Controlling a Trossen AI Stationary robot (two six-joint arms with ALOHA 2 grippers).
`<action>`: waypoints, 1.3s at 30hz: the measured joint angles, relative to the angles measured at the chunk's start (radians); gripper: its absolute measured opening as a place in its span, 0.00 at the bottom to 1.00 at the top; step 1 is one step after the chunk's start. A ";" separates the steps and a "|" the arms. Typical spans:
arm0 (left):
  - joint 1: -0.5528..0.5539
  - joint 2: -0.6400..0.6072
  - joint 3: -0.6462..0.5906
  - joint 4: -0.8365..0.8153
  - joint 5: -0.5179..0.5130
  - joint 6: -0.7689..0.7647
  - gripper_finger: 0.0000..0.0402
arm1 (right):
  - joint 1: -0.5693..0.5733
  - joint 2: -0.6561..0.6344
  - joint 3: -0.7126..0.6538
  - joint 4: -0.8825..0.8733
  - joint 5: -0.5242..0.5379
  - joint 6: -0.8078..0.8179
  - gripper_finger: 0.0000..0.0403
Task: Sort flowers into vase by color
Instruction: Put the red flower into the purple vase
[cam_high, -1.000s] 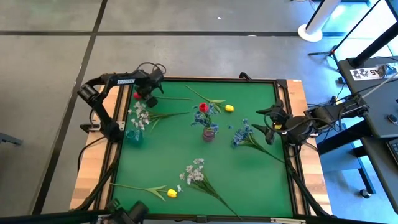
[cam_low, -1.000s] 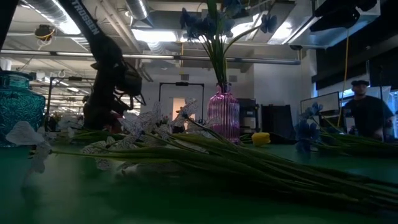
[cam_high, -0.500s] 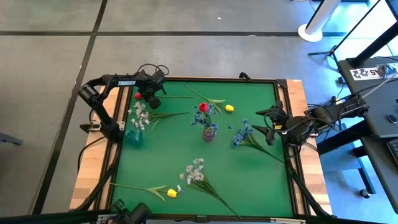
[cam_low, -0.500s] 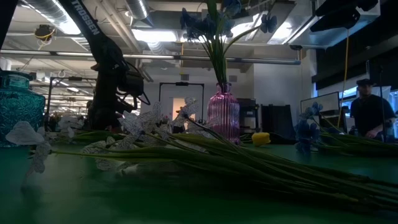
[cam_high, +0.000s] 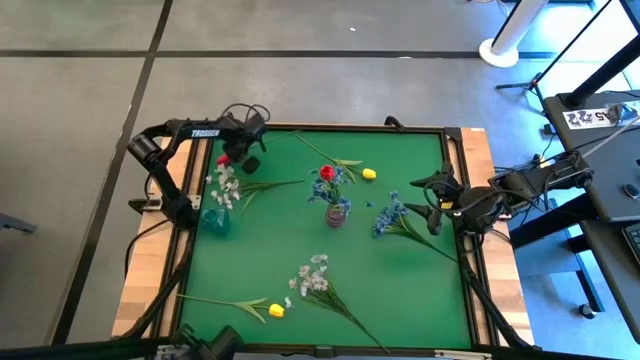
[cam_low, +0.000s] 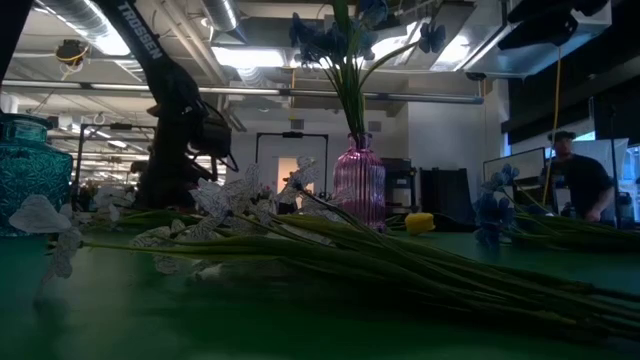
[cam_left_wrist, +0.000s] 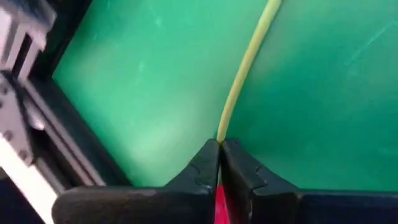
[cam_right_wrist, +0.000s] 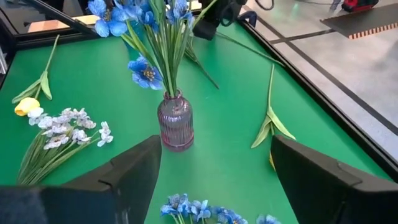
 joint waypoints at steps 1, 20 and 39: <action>-0.010 0.000 0.000 -0.014 -0.021 -0.005 0.01 | 0.000 0.000 0.002 0.002 0.006 -0.004 0.75; -0.626 -0.300 0.232 -0.322 -0.678 0.219 0.00 | 0.000 0.000 0.171 -0.013 0.142 -0.108 0.75; -0.943 -0.303 0.410 0.114 -0.983 0.875 0.00 | -0.436 0.451 0.661 0.066 -0.323 -0.568 0.75</action>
